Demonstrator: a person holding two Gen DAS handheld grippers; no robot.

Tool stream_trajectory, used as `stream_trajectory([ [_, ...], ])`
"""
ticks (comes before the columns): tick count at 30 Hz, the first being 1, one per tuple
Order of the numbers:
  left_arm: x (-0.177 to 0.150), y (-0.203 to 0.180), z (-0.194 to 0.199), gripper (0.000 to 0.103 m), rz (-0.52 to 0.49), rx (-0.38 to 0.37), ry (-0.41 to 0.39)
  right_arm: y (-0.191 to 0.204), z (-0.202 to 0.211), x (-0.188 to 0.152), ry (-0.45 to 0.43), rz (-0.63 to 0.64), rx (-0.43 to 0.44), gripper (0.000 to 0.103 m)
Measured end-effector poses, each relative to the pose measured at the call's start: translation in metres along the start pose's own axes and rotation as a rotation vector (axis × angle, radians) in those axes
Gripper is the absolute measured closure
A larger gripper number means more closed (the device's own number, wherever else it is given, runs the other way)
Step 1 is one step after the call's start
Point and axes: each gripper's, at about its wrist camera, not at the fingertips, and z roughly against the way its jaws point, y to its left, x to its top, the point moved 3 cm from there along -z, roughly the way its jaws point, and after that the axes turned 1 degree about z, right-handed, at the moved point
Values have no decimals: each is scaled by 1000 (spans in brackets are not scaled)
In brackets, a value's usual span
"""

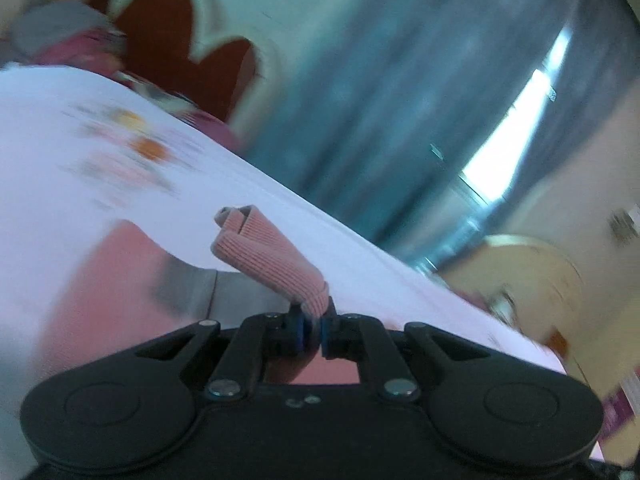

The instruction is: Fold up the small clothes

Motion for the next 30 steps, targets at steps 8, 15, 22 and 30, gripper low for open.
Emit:
stream_trajectory([
  [8, -83, -118, -71, 96, -215, -105, 213, -39, 15, -7, 14, -53, 22, 24],
  [15, -141, -152, -122, 38, -356, -162, 413, -58, 21, -11, 68, -182, 209, 23],
  [22, -108, -108, -52, 33, -359, -98, 265, -34, 10, -7, 85, -212, 304, 24],
  [30, -71, 17, 27, 55, -275, 211, 185, 13, -38, -10, 174, -280, 416, 24],
])
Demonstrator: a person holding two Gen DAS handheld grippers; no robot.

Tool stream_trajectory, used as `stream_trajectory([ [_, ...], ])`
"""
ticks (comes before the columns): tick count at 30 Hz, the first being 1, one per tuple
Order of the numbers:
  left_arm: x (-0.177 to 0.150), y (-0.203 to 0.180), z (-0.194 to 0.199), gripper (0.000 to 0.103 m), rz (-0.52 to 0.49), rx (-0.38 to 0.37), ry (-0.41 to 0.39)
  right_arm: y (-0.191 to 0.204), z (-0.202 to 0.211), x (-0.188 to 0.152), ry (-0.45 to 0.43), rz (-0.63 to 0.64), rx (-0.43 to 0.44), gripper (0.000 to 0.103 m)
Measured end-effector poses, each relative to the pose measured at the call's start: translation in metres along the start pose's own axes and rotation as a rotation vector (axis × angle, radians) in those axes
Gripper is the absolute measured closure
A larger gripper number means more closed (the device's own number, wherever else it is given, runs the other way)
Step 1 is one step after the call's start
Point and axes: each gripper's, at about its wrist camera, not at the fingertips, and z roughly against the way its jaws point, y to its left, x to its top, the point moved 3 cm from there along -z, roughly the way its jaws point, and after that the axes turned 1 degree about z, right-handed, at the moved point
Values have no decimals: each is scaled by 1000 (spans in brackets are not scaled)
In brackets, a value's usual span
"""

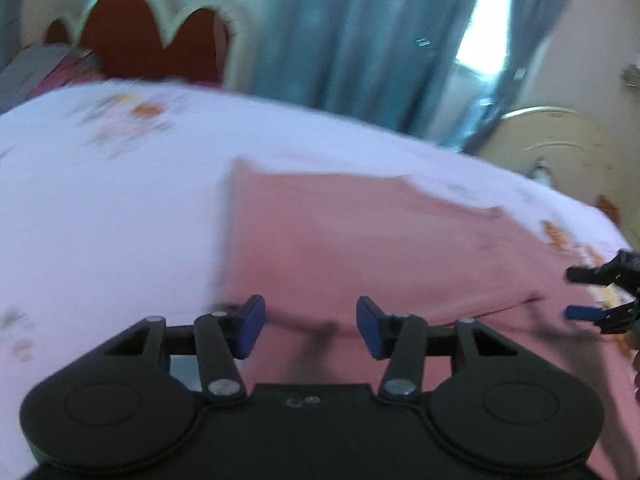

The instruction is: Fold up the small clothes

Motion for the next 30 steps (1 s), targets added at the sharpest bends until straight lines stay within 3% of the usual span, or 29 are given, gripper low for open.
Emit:
stream_trajectory([
  [1, -1, 8, -5, 55, 14, 11, 12, 1, -9, 1, 10, -17, -1, 24],
  [2, -1, 15, -12, 55, 21, 9, 29, 1, -17, 2, 24, -29, -7, 37],
  [3, 0, 14, -21, 55, 24, 6, 48, 2, -25, 2, 42, -39, -7, 57],
  [4, 0, 18, -29, 58, 22, 11, 65, 4, -32, 3, 54, -48, -1, 63],
  [8, 3, 21, -33, 61, -42, 18, 62, 16, -45, 6, 48, -2, -29, 65],
  [9, 4, 22, -34, 69, -62, 25, 55, 21, -47, 7, 45, 27, -40, 91],
  [10, 0, 27, -33, 75, -56, 19, 50, 25, -48, 7, 49, 52, -53, 98],
  [13, 0, 37, -33, 82, -22, -6, 49, 47, -29, 14, -18, 139, -29, 98],
  [16, -2, 37, -31, 86, -33, -15, 46, 70, 16, 27, -178, 193, 25, 98],
  [18, -1, 38, -32, 87, -25, -17, 44, 74, 35, 27, -245, 240, -17, 98],
  [19, -1, 39, -32, 87, -20, -21, 43, 69, 35, 25, -243, 265, -63, 98],
  [21, -2, 38, -32, 87, -22, -22, 39, 42, 18, 15, -145, 261, -163, 98],
  [23, -2, 39, -32, 87, -27, -26, 40, 23, 9, 6, -90, 228, -168, 98],
  [30, 1, 41, -32, 87, -23, -37, 53, 17, 13, -9, -108, 203, -162, 98],
])
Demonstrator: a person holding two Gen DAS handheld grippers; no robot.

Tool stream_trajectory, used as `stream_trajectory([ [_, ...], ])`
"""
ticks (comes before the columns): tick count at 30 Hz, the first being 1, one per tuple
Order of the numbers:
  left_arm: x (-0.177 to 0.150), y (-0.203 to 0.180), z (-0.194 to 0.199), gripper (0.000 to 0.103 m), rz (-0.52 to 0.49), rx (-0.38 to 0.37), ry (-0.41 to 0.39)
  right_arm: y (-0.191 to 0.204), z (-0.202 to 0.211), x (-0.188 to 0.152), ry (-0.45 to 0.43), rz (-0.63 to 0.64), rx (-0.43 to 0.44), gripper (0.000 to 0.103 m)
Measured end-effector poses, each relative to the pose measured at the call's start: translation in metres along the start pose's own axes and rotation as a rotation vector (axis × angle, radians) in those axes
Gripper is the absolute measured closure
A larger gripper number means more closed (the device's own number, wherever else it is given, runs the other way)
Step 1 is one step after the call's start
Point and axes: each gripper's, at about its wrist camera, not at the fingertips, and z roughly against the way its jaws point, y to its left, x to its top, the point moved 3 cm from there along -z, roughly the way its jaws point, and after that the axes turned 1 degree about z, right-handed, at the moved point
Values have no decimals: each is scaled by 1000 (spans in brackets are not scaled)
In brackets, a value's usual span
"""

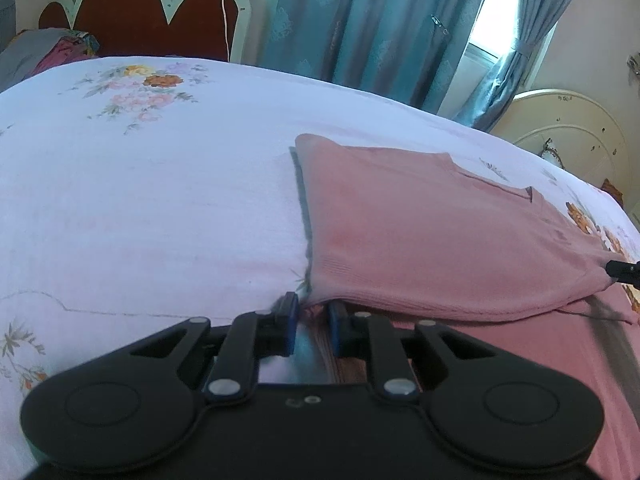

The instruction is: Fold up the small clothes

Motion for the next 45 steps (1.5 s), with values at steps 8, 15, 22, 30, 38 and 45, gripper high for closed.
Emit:
stream_trajectory([
  [8, 3, 0, -2, 87, -15, -3, 16, -7, -4, -6, 48, -29, -27, 98],
  [15, 8, 4, 14, 69, -15, -51, 40, -12, 7, -6, 41, -38, -86, 97],
  [22, 16, -30, 33, 57, -56, -148, -82, 15, 12, 2, -13, 118, -92, 97],
  [30, 21, -27, -4, 47, -18, -145, 12, 7, -3, 3, 38, 161, -137, 97],
  [38, 91, -49, -92, 37, -147, -143, 48, -6, -71, 46, 81, 178, -146, 97],
  [45, 117, -31, -92, 20, -120, -91, -46, -18, -65, 59, 31, 146, -239, 97],
])
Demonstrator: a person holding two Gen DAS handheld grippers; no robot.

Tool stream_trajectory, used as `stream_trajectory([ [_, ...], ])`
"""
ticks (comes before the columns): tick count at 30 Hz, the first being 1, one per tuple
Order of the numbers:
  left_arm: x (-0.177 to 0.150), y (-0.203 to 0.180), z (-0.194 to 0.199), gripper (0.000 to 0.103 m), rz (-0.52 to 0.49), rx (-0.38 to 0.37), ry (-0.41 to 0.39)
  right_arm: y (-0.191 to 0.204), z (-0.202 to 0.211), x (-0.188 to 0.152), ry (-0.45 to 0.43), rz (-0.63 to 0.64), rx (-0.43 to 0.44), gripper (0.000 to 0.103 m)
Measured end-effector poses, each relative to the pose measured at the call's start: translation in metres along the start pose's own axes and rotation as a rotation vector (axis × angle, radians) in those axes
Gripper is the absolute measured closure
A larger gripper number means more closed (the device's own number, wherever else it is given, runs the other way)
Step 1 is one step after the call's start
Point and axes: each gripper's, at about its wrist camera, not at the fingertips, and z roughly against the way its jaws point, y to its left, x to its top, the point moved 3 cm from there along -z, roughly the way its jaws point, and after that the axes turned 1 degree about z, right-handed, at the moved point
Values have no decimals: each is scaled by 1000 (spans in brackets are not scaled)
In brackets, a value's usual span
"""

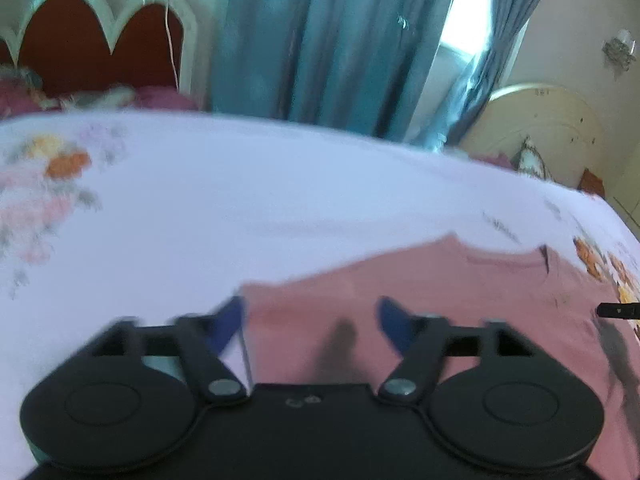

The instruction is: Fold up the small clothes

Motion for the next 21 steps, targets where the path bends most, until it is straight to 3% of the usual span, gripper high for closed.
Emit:
stream_trajectory([
  [2, 0, -12, -3, 21, -17, -25, 10, 22, 1, 0, -2, 13, 66, 97],
  [4, -7, -17, -20, 23, -13, -19, 98, 48, -4, -4, 4, 56, 118, 96],
  [5, -13, -17, -24, 23, -27, 10, 103, 58, -9, -8, 23, 81, 123, 81],
  [6, -13, -19, -22, 24, -50, 21, 88, 66, -16, -14, 52, 110, 113, 43],
  [7, -12, -21, -16, 26, -46, 21, 83, 72, -20, -19, 70, 140, 114, 33],
  [8, -12, -23, -7, 25, -31, -2, 52, 79, -18, -23, 61, 190, 94, 30],
  [11, -10, -43, 10, 24, -18, -53, 2, 96, 0, -24, -9, 212, 125, 30],
  [13, -13, -68, 10, 23, -51, -65, -6, 111, 1, -24, -41, 222, 143, 42],
  [14, -17, -80, 9, 23, -58, -76, -3, 119, -2, -25, -27, 222, 168, 54],
  [16, -29, -96, 3, 23, -86, -83, 4, 134, -12, -32, 20, 240, 227, 57],
  [19, -47, -93, -1, 24, -146, -33, 39, 127, -16, -38, 31, 260, 199, 58],
  [21, -56, -65, 4, 25, -130, 25, 50, 95, -9, -34, 5, 213, 112, 58],
])
